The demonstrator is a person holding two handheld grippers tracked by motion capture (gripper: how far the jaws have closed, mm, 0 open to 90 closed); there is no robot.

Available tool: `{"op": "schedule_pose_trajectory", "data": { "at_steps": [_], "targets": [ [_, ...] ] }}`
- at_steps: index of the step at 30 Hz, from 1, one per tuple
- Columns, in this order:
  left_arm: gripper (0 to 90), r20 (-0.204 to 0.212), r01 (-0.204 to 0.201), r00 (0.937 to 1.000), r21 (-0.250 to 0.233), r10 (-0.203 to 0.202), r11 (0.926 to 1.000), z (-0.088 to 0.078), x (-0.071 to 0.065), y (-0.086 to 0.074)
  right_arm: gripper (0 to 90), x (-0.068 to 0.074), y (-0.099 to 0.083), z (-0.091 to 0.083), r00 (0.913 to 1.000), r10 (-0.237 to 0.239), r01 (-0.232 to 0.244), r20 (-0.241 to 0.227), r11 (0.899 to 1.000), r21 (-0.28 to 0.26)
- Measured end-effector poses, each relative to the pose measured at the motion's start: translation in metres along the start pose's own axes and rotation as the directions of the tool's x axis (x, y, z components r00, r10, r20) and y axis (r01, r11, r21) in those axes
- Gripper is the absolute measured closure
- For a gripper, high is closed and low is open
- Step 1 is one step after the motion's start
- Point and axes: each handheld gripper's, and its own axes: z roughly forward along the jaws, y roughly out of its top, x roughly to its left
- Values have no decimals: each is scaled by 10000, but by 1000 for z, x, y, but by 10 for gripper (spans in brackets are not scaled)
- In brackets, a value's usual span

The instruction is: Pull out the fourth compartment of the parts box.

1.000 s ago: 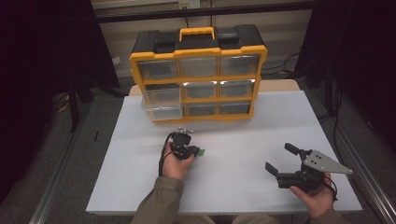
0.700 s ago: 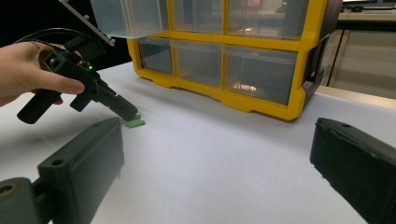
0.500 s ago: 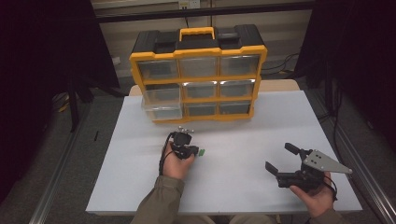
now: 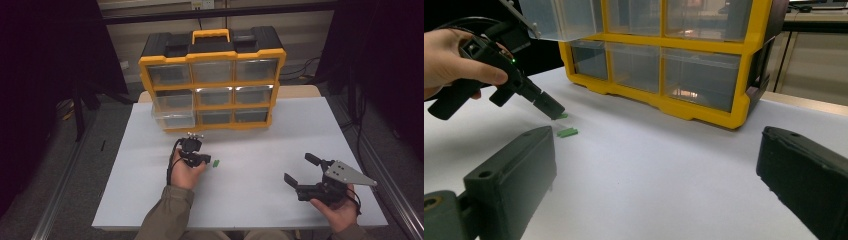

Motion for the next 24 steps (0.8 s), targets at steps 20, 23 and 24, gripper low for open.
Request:
{"op": "schedule_pose_trajectory", "data": {
  "at_steps": [20, 23, 24],
  "targets": [
    [851, 490, -122, 9987, 376, 104, 9992, -20, 0, 16, 0, -5, -1, -1, 9994, 357, -357, 14, 9994, -29],
    [851, 515, -91, 9986, 405, 70, 9991, -22, 0, 18, 0, -5, -1, -1, 9993, 372, -372, 8, 9993, -16],
    [851, 567, -61, 9984, 419, 38, 9991, -22, 0, 18, 0, -5, -1, -1, 9994, 360, -360, -17, 9993, -30]
  ]
}}
